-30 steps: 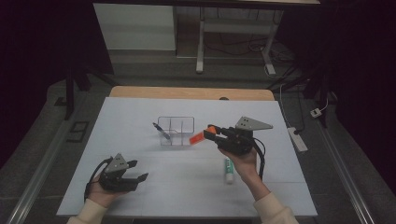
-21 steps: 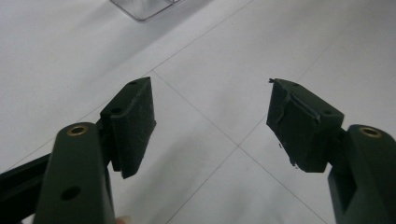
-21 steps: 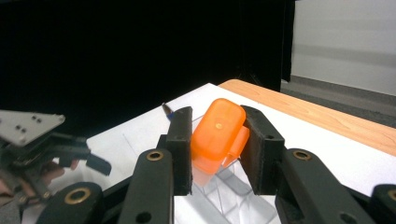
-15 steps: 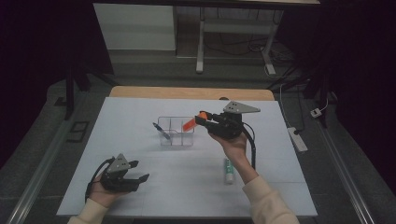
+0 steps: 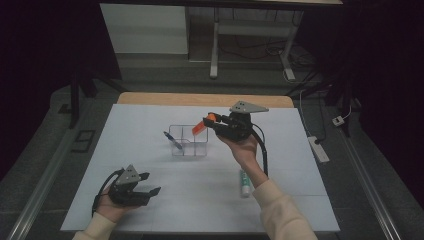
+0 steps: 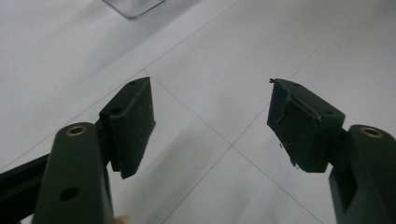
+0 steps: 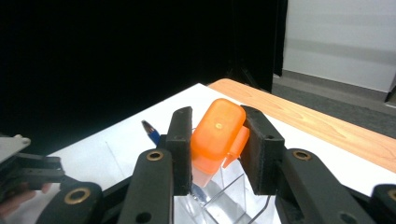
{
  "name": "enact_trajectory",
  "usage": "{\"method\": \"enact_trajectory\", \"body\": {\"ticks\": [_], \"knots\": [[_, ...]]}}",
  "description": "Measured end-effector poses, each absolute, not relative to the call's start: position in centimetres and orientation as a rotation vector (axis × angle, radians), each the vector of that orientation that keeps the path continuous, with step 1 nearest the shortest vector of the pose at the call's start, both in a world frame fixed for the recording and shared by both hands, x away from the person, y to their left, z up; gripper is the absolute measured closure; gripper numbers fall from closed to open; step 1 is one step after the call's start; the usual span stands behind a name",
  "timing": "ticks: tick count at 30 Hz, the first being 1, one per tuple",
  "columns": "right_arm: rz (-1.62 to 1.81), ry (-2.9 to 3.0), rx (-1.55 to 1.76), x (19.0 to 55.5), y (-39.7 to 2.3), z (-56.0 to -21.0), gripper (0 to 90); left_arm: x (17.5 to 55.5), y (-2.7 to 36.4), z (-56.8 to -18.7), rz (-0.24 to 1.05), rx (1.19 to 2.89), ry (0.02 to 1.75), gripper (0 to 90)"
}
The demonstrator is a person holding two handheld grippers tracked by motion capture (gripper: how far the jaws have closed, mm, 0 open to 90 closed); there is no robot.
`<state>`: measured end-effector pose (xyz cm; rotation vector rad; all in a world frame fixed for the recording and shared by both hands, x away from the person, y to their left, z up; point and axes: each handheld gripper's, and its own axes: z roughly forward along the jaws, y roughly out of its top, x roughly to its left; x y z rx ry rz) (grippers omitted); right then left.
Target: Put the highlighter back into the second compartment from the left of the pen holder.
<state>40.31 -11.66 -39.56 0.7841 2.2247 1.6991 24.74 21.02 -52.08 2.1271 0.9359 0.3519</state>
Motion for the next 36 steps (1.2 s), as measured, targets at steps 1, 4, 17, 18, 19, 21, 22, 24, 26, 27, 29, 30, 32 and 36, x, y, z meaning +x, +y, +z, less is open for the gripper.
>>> {"method": "enact_trajectory", "body": {"ticks": [1,4,17,18,19,21,22,24,26,27,29,30,32,36], "knots": [[1.683,2.231,0.783,40.5,-11.5,-39.6,65.4,24.8,21.0,-52.1,0.346,2.120,0.943,31.0],[1.657,2.229,0.780,40.8,-11.0,-39.6,65.3,24.8,21.1,-52.1,0.344,2.116,0.947,30.4],[1.561,2.305,0.784,42.4,-8.4,-41.8,65.3,24.9,20.9,-52.1,0.341,2.128,0.938,30.4],[1.559,2.311,0.783,42.4,-8.2,-42.0,65.3,24.9,20.8,-52.2,0.339,2.130,0.936,30.4],[1.561,2.313,0.785,42.5,-8.1,-42.1,65.3,24.9,20.8,-52.2,0.339,2.133,0.934,30.4],[1.561,2.320,0.785,42.5,-7.9,-42.3,65.3,24.9,20.7,-52.2,0.336,2.138,0.931,30.4],[1.560,2.321,0.783,42.5,-7.8,-42.4,65.3,24.9,20.7,-52.2,0.336,2.139,0.930,30.4],[1.565,2.324,0.776,42.4,-7.6,-42.4,65.2,24.9,20.7,-52.2,0.333,2.141,0.927,30.4],[1.556,2.329,0.772,42.4,-7.3,-42.6,65.1,24.9,20.7,-52.2,0.332,2.141,0.923,30.3],[1.543,2.334,0.771,42.4,-7.2,-42.7,65.0,24.9,20.7,-52.2,0.333,2.146,0.919,30.4],[1.513,2.342,0.771,42.5,-6.9,-42.9,64.4,24.9,20.7,-52.2,0.334,2.146,0.919,30.4],[1.501,2.345,0.756,42.5,-6.8,-43.1,62.8,24.9,20.7,-52.2,0.333,2.141,0.922,30.4],[1.461,2.339,0.735,42.4,-6.5,-43.2,52.1,25.0,20.6,-52.3,0.333,2.151,0.918,30.4],[1.471,2.343,0.729,42.0,-6.7,-42.9,48.0,25.0,20.7,-52.2,0.334,2.140,0.921,30.4]]}}
